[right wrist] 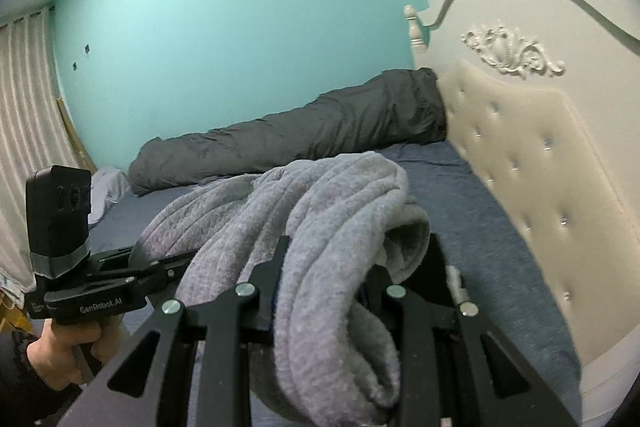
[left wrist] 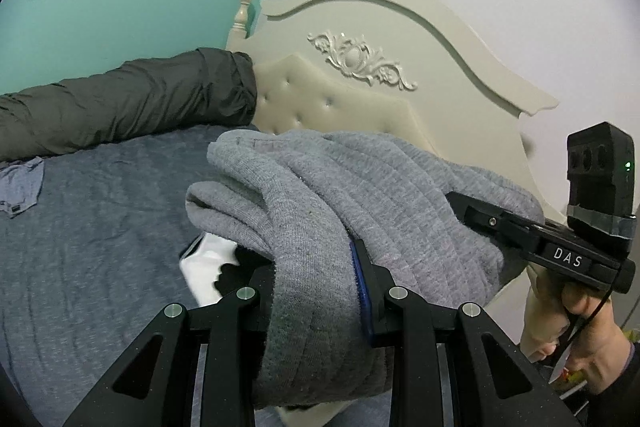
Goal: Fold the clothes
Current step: 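Lift the grey bundle with both grippers and carry it onto the folded clothes stack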
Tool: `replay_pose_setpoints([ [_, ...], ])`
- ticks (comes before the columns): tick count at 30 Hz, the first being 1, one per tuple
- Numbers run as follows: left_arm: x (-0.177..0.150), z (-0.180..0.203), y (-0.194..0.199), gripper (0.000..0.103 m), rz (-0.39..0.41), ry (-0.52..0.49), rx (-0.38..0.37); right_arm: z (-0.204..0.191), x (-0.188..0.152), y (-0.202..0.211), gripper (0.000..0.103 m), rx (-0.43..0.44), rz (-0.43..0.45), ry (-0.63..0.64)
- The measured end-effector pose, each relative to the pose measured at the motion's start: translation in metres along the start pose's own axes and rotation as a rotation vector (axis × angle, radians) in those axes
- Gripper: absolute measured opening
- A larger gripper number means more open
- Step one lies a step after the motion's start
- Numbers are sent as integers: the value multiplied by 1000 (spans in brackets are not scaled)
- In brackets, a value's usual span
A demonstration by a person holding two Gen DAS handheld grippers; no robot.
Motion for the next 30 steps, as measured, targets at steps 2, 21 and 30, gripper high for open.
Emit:
replay_pose_setpoints([
  [2, -4, 8, -18, 31, -2, -10, 6, 14, -4, -5, 27, -18, -6, 7],
  [21, -78, -10, -55, 40, -108, 105, -20, 101, -87, -31, 42, -48, -96, -254],
  [30, -61, -7, -16, 43, -36, -19, 41, 96, -71, 15, 56, -243, 26, -176],
])
Point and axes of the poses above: each gripper's, at about its wrist camera, not at the fingertips, and y roughly against the way its jaws point, z to its right, x to its top, the point moved 6 cm from there along -y, roughly the way its jaws point, and after that the axes turned 5 degrees about -y, right-handed, at the moved point
